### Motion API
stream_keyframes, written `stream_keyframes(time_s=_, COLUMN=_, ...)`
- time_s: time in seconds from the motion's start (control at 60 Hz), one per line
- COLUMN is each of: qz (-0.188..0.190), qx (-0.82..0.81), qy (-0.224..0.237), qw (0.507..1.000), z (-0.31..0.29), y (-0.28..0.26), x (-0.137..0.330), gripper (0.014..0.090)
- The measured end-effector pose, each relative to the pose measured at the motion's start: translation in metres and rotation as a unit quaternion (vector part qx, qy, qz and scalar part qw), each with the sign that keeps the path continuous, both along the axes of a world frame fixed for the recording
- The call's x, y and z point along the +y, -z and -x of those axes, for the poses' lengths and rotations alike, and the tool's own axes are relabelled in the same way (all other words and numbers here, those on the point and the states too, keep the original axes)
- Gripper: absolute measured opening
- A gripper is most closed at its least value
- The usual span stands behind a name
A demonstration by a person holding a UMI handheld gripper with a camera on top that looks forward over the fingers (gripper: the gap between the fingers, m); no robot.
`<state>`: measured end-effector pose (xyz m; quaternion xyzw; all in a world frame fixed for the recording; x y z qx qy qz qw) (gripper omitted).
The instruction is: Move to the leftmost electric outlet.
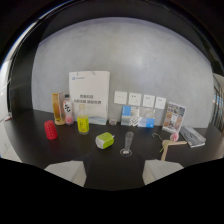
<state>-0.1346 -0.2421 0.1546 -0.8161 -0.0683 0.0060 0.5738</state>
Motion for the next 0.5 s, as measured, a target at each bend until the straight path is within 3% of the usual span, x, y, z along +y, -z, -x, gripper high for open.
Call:
stream_keyframes(time_s=0.267, qz=-0.010, qx=-0.004, qy=0.053, qw=0.999, z=0.007, y=-0.024, x=0.012, gripper=0.0855)
stream_keyframes(time_s=0.5, qz=-0.030, qx=-0.007, qy=0.088, qw=0.996, z=0.007, y=-0.069, x=0.054, gripper=0.0857)
